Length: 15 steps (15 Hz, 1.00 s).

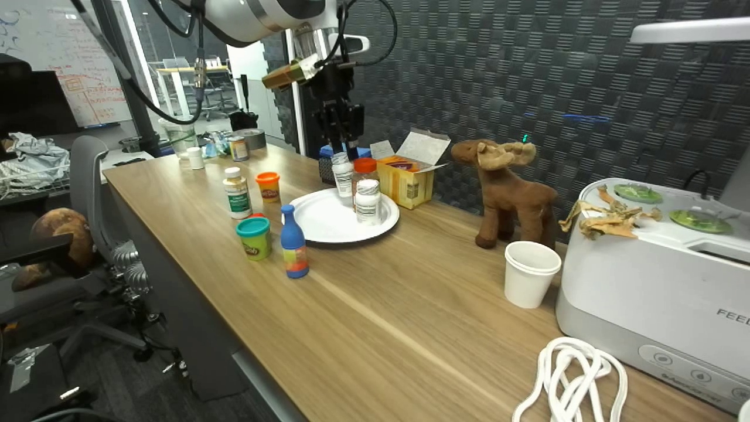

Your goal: Put the containers and strawberry on the white plate

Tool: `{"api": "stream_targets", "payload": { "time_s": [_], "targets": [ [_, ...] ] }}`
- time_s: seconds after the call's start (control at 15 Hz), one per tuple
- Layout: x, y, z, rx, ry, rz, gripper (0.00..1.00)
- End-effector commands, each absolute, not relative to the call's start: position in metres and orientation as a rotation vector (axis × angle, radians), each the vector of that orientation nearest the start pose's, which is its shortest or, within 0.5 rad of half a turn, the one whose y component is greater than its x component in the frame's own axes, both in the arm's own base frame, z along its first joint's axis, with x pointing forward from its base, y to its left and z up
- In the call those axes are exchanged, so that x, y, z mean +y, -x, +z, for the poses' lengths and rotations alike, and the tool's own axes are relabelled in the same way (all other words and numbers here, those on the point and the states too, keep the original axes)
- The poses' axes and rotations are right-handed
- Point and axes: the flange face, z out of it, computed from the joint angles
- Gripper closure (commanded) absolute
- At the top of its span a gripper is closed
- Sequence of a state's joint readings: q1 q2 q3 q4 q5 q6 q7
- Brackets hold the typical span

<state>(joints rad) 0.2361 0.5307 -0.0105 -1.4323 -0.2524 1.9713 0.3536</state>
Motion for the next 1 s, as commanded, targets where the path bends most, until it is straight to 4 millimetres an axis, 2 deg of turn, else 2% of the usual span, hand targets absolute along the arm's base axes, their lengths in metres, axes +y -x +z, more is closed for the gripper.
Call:
{"api": "stream_targets", "payload": {
  "time_s": [0.0,0.33,0.73,0.93],
  "targets": [
    [0.139,-0.697,0.389,0.023,3.315,-0.173,0.81],
    [0.141,-0.706,0.366,-0.055,3.254,-0.197,0.81],
    [0.142,-0.708,0.366,-0.126,3.213,-0.208,0.81],
    [0.152,-0.704,0.37,-0.169,3.206,-0.216,0.81]
  ]
}}
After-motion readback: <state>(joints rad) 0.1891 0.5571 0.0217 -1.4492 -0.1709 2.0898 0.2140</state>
